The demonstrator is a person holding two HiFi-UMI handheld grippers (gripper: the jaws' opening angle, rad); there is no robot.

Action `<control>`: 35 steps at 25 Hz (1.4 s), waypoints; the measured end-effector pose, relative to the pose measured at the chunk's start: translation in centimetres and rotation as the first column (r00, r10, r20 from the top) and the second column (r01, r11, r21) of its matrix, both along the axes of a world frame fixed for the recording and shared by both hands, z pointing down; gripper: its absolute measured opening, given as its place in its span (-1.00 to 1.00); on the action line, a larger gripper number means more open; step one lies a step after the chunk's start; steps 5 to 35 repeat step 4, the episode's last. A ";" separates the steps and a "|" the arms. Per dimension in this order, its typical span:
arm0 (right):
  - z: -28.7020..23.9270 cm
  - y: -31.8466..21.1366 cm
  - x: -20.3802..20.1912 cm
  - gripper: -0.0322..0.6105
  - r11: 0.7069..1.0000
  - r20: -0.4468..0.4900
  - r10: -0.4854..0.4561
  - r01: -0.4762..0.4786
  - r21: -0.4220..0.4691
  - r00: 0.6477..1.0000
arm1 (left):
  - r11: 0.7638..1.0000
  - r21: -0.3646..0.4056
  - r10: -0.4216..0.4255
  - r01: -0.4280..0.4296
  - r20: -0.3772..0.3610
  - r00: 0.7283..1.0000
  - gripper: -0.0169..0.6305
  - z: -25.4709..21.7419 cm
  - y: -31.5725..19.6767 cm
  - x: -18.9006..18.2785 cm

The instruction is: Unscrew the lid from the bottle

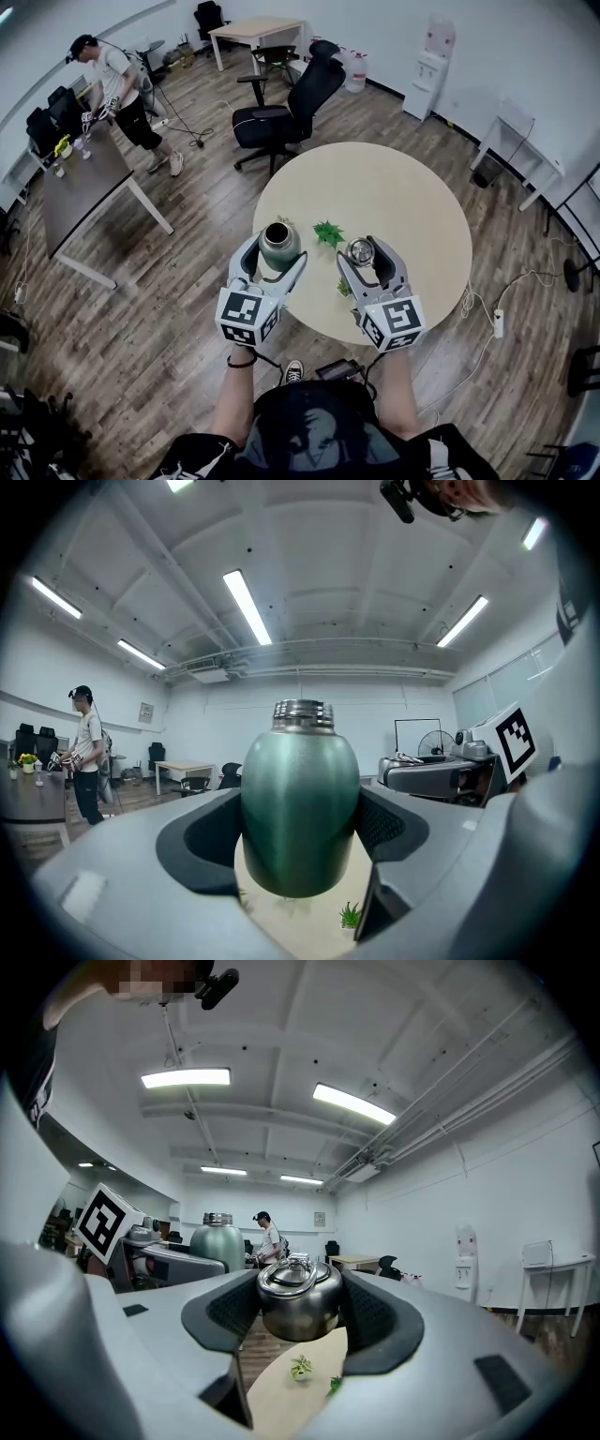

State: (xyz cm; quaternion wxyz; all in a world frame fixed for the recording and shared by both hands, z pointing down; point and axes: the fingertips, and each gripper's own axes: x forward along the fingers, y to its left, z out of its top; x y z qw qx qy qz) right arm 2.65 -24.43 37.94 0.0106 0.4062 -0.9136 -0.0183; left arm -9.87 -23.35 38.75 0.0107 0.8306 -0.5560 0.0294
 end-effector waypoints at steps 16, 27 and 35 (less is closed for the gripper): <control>0.1 -0.2 0.2 -0.08 1.000 -0.008 0.003 -0.003 0.003 1.000 | 1.000 0.006 0.002 -0.002 0.001 1.000 0.19 -0.1 -0.2 0.2; 0.1 -0.2 0.2 -0.08 1.000 -0.008 0.003 -0.003 0.003 1.000 | 1.000 0.006 0.002 -0.002 0.001 1.000 0.19 -0.1 -0.2 0.2; 0.1 -0.2 0.2 -0.08 1.000 -0.008 0.003 -0.003 0.003 1.000 | 1.000 0.006 0.002 -0.002 0.001 1.000 0.19 -0.1 -0.2 0.2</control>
